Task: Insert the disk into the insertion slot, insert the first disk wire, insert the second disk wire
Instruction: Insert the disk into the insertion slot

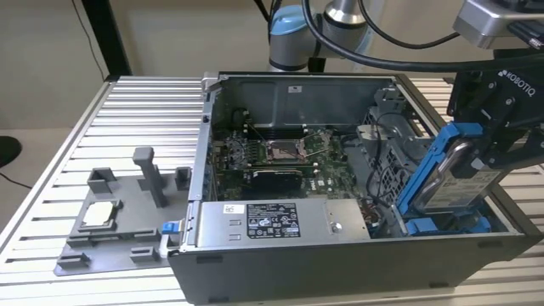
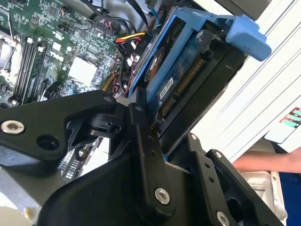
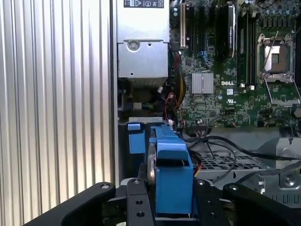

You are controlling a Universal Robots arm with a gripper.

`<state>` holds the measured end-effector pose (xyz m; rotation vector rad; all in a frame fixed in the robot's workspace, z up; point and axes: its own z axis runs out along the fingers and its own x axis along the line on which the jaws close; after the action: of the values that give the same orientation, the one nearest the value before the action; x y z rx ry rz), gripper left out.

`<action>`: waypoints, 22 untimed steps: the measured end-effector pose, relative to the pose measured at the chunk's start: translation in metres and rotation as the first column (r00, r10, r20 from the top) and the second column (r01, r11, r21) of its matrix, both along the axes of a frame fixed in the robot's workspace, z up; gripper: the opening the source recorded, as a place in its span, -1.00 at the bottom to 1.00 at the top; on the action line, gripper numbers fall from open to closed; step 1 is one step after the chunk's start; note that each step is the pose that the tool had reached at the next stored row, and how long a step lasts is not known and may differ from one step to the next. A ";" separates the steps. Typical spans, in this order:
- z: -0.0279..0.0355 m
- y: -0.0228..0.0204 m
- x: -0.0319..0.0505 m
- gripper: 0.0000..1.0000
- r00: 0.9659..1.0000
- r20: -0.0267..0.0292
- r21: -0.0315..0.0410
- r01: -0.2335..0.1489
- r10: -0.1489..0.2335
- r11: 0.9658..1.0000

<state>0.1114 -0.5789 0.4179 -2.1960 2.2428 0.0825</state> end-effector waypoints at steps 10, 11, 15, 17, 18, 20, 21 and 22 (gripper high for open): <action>0.0085 -0.0005 0.0000 -1.00 1.000 -0.001 0.010 -0.001 0.001 1.000; 0.0081 -0.0013 0.0000 -1.00 1.000 -0.001 0.014 -0.001 0.001 1.000; 0.0074 -0.0053 0.0008 -1.00 1.000 -0.002 0.015 -0.001 0.001 1.000; 0.0055 -0.0054 0.0008 -1.00 1.000 -0.002 0.015 -0.001 0.001 1.000; 0.0045 -0.0055 0.0009 -1.00 1.000 -0.002 0.016 -0.001 0.001 1.000; 0.0030 -0.0054 0.0009 -1.00 1.000 -0.002 0.016 0.000 0.000 1.000; 0.0025 -0.0054 0.0009 -1.00 1.000 -0.002 0.017 0.000 0.000 1.000; 0.0018 -0.0056 0.0008 -1.00 1.000 -0.002 0.017 0.000 0.000 1.000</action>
<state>0.1123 -0.5845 0.4197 -2.1890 2.2343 0.1036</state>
